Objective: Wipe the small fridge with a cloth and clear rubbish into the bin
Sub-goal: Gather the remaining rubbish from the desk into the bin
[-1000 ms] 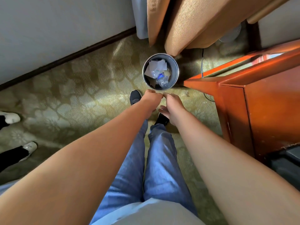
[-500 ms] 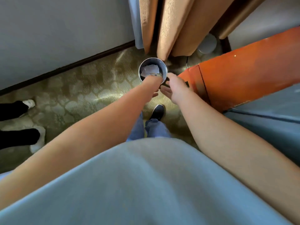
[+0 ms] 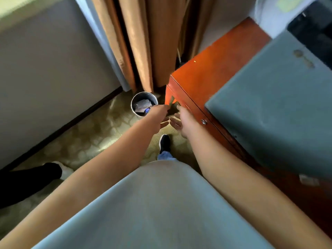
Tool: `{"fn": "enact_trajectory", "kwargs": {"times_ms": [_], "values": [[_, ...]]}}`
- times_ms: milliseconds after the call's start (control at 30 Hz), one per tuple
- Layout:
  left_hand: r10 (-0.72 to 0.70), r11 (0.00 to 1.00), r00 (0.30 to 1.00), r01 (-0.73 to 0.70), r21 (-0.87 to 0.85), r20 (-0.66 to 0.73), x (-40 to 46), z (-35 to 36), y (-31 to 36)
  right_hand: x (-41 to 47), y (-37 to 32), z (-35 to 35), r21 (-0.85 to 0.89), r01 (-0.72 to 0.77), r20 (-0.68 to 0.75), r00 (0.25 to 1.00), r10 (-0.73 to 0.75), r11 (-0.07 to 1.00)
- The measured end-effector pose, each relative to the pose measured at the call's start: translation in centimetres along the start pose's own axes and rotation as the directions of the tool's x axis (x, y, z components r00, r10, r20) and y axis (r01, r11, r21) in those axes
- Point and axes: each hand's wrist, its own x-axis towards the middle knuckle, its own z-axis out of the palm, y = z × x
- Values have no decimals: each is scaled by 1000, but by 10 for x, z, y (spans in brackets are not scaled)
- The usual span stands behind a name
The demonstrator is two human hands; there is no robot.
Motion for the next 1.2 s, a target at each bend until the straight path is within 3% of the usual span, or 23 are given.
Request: {"fn": "enact_trajectory", "kwargs": {"times_ms": [467,667,1200], "values": [[-38,965,970,-27,261,242,-123,119,-174,-116,145,-196,367,82,-257,966,16,926],[-23,919,940,-114,377,341,-159,179,-195,-133,159,-254,482,148,-283,959,-6,863],[-125,797,929,-115,593,349,-164,412,-235,-101,141,-484,691,126,-296,948,119,712]]}}
